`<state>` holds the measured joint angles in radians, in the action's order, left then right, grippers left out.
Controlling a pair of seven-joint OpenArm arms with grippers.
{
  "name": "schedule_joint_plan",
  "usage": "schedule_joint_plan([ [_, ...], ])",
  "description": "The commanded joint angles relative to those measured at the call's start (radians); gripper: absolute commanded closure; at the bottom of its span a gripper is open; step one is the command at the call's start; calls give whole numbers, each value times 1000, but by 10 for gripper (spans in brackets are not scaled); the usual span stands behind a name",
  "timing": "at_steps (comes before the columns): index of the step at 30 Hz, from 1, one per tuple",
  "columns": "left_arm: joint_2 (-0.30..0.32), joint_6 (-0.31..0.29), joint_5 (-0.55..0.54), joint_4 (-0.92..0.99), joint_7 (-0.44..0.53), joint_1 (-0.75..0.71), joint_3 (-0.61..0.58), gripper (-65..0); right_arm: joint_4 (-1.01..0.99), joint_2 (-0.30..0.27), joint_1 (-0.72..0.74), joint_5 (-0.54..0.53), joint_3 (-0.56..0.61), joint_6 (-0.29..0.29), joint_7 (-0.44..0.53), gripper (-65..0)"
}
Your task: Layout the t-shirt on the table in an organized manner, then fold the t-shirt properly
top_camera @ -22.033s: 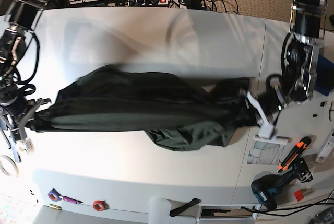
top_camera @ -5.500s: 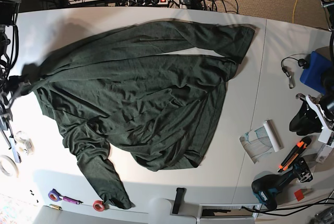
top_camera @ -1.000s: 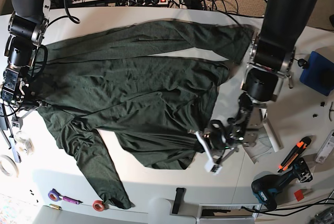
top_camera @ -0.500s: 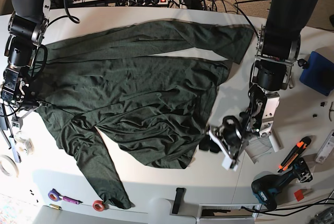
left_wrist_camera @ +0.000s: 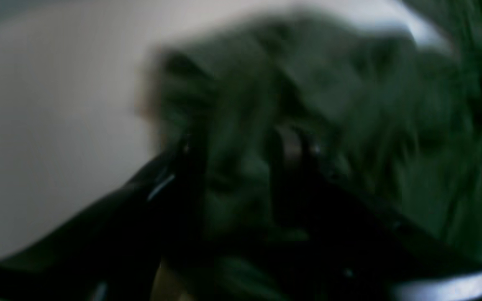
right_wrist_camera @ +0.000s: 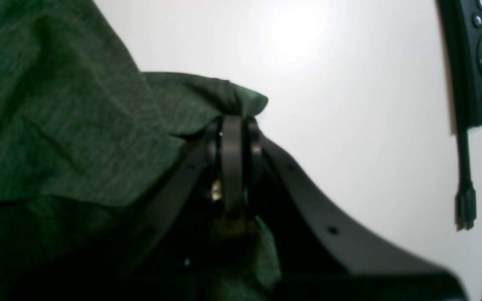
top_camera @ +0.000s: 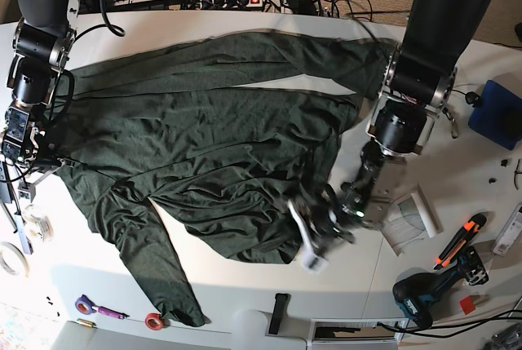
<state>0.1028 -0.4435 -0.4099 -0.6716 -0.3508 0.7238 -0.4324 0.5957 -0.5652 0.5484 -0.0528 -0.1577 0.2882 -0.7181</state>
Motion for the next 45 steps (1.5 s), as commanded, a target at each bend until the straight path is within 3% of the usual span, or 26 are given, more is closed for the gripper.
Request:
schedule_joint_plan([
  [1,-3,-3,-12,-16,17,32,-34,-157,-10,-8,-6,16,0,8,-74,0],
  [4,0,27,5,-16,13,24,-121,0,-10,-8,-6,16,0,8,-68,0],
  [7,0,65,58,-16,-38,16,-143,0,-10,-8,-6,16,0,8,-69,0],
  [11,10,68,73,-16,-171,-9,-141,0,-10,-8,-9,16,0,8,-92,0],
  [17,69,66,-40,-59,-263,-131,-140,0,-8,-8,-66,16,0,6,-92,0],
  [22,146,55,-40,-262,-295,-290,-122,0,-8,-8,-138,16,0,7,-85,0],
  [27,200,57,-41,-498,-356,-428,-6,0,-6,-8,-189,16,0,6,-86,0],
  [34,216,-26,-163,-661,-444,-514,138,0,10,-8,-200,-1,0,6,-94,0],
  [38,216,-34,-189,-662,-417,-502,150,0,43,-8,-199,-39,0,7,-102,0],
  [40,216,-72,-191,-662,-401,-486,150,0,53,-8,-199,-41,0,7,-101,0],
  [43,216,-95,-243,-663,-400,-447,150,-147,55,-8,-199,-41,0,7,-101,0],
  [45,213,-117,-267,-663,-399,-417,150,-207,55,-8,-199,-40,0,7,-101,0],
])
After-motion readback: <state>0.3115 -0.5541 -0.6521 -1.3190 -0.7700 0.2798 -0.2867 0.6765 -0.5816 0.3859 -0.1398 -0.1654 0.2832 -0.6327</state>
